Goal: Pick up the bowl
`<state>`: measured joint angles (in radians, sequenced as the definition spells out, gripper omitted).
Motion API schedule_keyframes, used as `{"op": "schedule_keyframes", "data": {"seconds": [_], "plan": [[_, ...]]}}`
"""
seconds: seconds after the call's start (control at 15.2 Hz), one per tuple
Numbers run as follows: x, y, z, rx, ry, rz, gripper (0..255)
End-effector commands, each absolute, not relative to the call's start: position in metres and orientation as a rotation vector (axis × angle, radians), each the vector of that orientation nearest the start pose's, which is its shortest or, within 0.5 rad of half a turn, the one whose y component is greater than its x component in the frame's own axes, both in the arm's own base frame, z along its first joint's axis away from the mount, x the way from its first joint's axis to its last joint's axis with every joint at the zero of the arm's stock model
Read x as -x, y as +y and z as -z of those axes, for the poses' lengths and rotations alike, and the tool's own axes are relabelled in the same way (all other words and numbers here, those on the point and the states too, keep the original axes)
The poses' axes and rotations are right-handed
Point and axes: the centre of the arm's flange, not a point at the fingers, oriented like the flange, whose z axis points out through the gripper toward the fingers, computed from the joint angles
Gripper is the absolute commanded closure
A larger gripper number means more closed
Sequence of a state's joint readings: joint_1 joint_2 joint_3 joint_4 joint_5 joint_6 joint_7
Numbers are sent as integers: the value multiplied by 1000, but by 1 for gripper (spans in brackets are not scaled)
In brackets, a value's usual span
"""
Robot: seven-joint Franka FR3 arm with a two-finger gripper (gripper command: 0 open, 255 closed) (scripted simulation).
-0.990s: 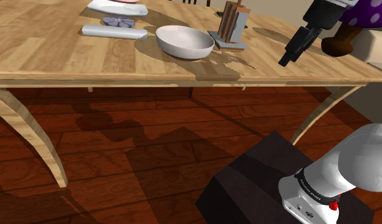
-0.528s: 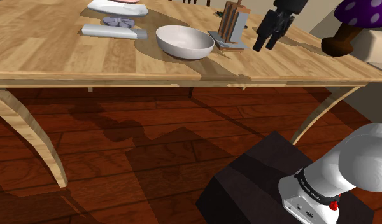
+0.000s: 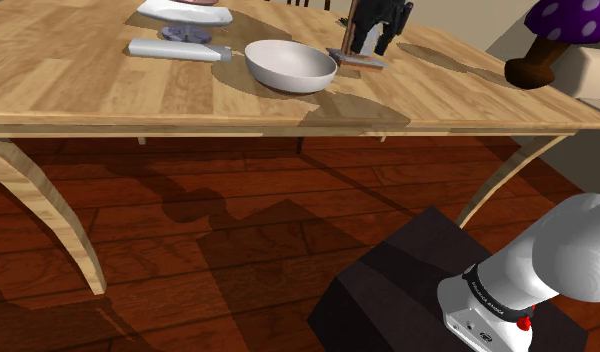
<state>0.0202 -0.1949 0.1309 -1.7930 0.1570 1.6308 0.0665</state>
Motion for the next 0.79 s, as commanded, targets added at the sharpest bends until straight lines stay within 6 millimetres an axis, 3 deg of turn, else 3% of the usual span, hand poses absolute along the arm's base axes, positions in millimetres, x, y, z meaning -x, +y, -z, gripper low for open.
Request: {"op": "schedule_keyframes", "data": {"seconds": [0.0,0.33,0.73], "plan": [[-515,107,-623,2995,-105,1,0],[-578,129,-628,2970,-91,-22,0],[-580,130,-602,2969,-91,-23,0]]}}
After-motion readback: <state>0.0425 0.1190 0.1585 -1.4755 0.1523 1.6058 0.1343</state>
